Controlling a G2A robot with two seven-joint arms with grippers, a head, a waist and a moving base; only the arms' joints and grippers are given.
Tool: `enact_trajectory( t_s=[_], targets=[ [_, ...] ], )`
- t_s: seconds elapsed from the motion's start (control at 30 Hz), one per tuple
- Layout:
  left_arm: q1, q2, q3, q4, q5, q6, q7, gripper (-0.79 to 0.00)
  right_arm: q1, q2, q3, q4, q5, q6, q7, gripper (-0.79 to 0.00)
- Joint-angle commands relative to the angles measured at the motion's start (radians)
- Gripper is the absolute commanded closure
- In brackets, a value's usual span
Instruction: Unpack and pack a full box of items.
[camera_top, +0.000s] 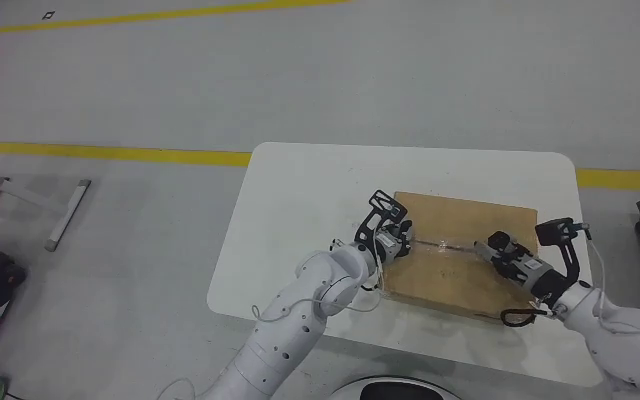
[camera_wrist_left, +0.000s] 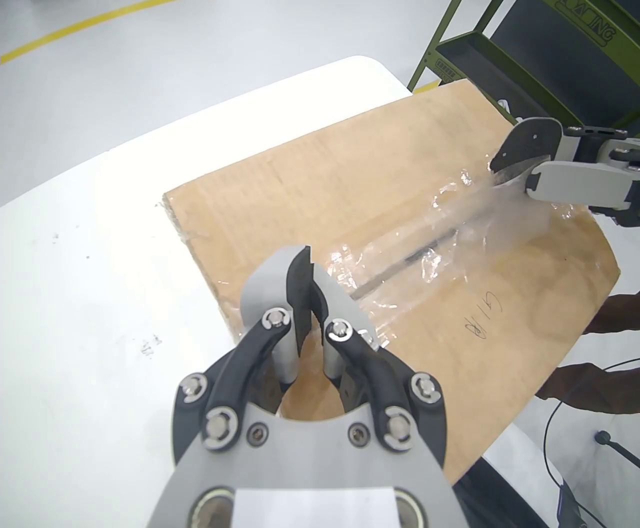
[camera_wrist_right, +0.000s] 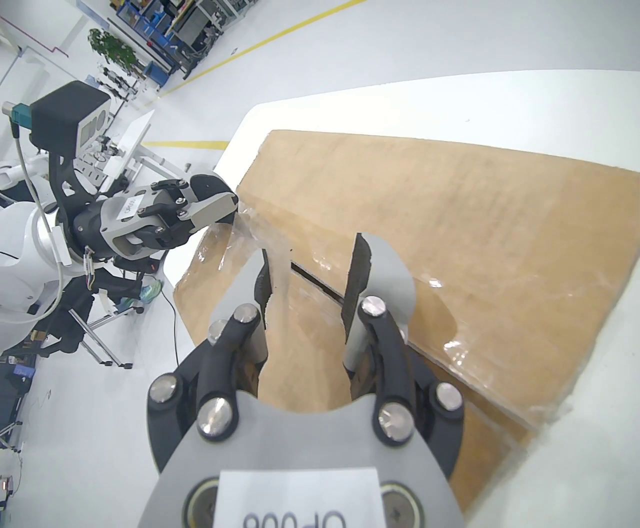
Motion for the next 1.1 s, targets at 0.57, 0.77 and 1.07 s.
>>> enact_trajectory(
  t_s=[0.57, 0.77, 1.07],
  targets=[
    [0.009, -0.013, -0.012, 0.008, 0.010, -0.012, -0.004, 0.000, -0.159, -0.001, 0.167, -0.045, 0.015, 0.015, -0.070, -0.616],
    [0.013, -0.016, -0.018, 0.006, 0.012, -0.018, -0.006, 0.000, -0.201, -0.004, 0.249, -0.028, 0.030, 0.026, -0.123, -0.742],
    [0.020, -0.020, -0.029, -0.002, 0.017, -0.024, -0.011, 0.000, -0.244, -0.012, 0.277, -0.060, 0.013, -0.070, -0.203, -0.483]
  ],
)
